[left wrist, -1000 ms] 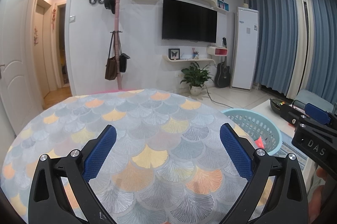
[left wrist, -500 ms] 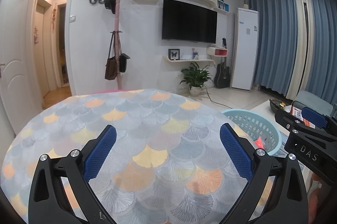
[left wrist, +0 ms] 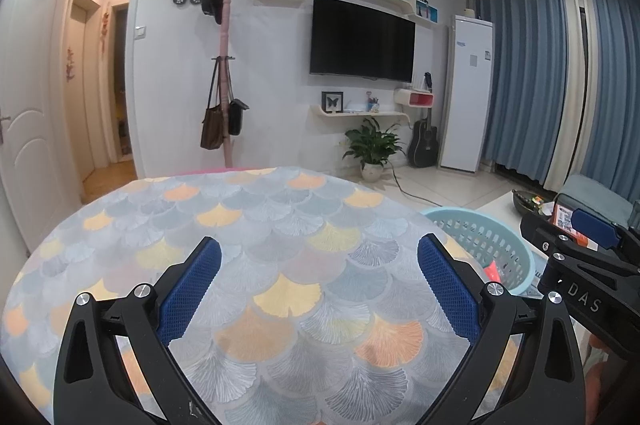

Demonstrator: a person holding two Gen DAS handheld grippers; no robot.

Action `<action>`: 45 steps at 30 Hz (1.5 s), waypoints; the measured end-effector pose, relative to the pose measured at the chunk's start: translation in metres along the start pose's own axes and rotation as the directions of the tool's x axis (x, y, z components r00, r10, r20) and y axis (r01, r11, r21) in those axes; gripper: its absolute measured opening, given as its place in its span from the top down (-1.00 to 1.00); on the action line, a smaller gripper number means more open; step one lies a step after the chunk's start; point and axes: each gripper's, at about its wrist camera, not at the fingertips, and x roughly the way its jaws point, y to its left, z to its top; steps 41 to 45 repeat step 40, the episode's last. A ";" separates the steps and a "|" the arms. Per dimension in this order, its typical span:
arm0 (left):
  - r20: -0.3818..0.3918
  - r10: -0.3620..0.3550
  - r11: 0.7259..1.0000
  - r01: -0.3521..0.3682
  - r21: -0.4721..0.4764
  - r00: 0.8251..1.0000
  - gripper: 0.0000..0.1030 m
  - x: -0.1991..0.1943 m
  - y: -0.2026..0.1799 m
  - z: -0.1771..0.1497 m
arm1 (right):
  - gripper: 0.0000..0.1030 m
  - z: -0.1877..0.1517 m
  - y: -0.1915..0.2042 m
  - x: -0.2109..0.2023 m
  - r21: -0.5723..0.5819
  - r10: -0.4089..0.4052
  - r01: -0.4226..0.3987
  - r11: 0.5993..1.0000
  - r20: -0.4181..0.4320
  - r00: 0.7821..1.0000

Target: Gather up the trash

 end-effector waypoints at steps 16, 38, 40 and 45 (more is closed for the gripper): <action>0.015 0.020 0.999 -0.021 0.036 1.000 -0.85 -0.004 -0.005 -0.001 | -0.31 -0.003 0.001 0.004 0.003 0.002 -0.002 1.000 -0.008 1.000; 0.014 0.022 0.999 -0.023 0.037 1.000 -0.86 -0.003 -0.005 0.002 | -0.31 -0.004 0.005 0.008 -0.001 0.008 -0.008 1.000 -0.015 1.000; 0.012 0.019 0.999 -0.020 0.034 1.000 -0.86 -0.003 -0.005 0.004 | -0.31 -0.003 0.007 0.006 -0.006 0.003 -0.003 1.000 -0.011 1.000; 0.012 0.019 0.999 -0.020 0.034 1.000 -0.86 -0.003 -0.005 0.004 | -0.31 -0.003 0.007 0.006 -0.006 0.003 -0.003 1.000 -0.011 1.000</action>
